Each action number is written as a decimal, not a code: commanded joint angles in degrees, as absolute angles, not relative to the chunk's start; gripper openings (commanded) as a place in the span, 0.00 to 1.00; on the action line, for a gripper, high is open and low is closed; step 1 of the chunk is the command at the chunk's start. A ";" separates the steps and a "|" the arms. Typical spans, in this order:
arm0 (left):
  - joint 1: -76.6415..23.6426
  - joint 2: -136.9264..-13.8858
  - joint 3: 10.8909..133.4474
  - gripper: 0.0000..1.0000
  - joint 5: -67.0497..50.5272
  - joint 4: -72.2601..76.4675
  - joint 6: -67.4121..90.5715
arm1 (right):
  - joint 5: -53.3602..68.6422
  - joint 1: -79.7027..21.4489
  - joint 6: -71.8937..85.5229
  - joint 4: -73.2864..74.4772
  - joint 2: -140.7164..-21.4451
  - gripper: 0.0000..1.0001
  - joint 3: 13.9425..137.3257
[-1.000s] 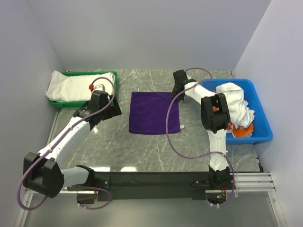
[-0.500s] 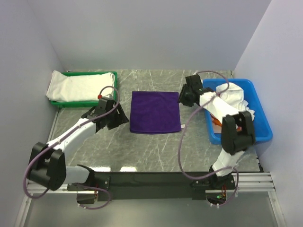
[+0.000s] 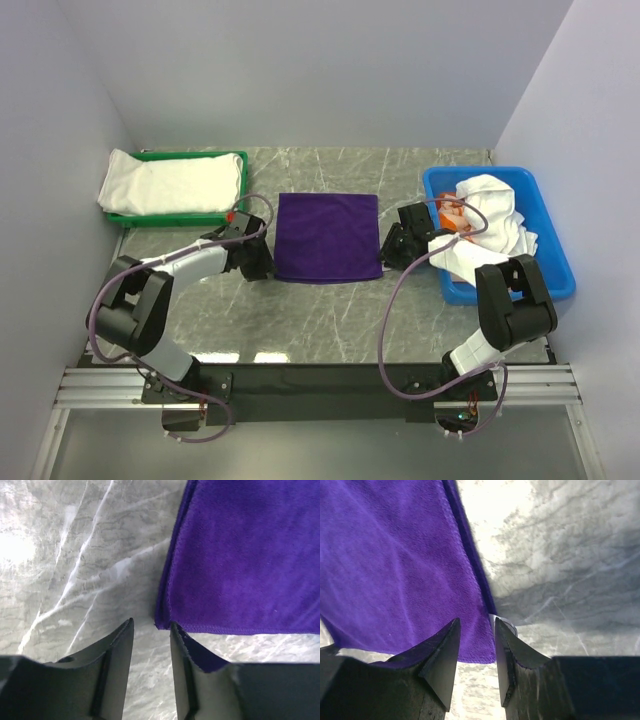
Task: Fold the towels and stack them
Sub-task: Fold the towel
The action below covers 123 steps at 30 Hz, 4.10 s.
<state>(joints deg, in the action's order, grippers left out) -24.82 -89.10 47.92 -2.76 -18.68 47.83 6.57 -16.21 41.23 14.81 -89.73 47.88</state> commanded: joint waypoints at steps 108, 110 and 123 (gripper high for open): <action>-26.98 -90.88 58.00 0.01 4.48 -25.13 46.05 | 7.82 -17.93 40.34 15.47 -82.63 0.00 46.05; -26.90 -89.31 58.79 0.01 5.36 -26.36 46.23 | 7.47 -17.84 40.17 16.08 -81.48 0.00 46.05; -27.07 -84.11 52.48 0.01 2.29 -25.93 48.34 | 7.38 -18.02 39.90 17.84 -77.96 0.00 42.54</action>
<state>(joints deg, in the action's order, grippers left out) -26.74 -85.17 54.89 3.20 -26.26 47.64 8.58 -17.50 40.77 16.29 -78.56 43.79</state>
